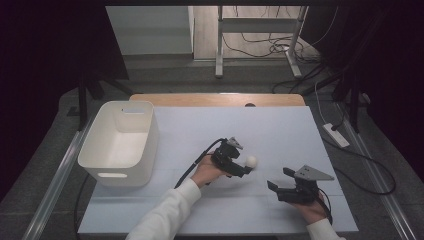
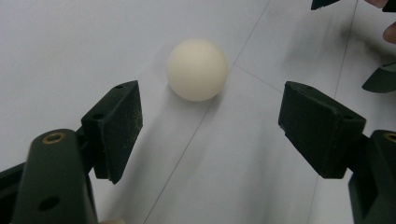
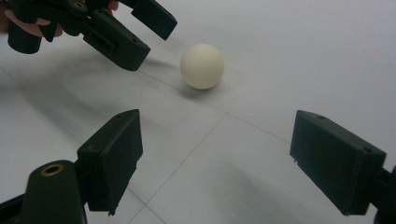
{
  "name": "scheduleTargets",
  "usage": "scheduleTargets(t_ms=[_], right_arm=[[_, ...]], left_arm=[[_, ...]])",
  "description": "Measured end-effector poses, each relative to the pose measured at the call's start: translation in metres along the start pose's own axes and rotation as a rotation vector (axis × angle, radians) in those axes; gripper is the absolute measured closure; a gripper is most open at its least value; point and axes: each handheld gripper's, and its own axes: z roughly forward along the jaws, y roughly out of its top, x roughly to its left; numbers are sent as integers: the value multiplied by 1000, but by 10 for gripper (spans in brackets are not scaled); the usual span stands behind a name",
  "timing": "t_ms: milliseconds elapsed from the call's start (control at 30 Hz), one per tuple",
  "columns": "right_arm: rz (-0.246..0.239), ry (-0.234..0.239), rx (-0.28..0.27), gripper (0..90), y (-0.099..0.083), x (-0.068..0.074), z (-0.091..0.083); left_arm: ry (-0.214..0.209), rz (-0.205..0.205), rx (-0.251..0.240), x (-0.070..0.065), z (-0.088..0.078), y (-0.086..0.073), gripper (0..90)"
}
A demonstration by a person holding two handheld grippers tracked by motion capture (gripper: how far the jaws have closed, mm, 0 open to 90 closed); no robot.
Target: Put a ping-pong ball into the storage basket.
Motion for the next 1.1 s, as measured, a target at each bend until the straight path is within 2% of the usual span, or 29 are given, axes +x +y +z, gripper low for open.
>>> scheduleTargets(t_ms=[1100], right_arm=[[-2, 1, -2, 168, 0, 0, 0]], left_arm=[[10, -9, 34, 6, 31, 11, 224]])
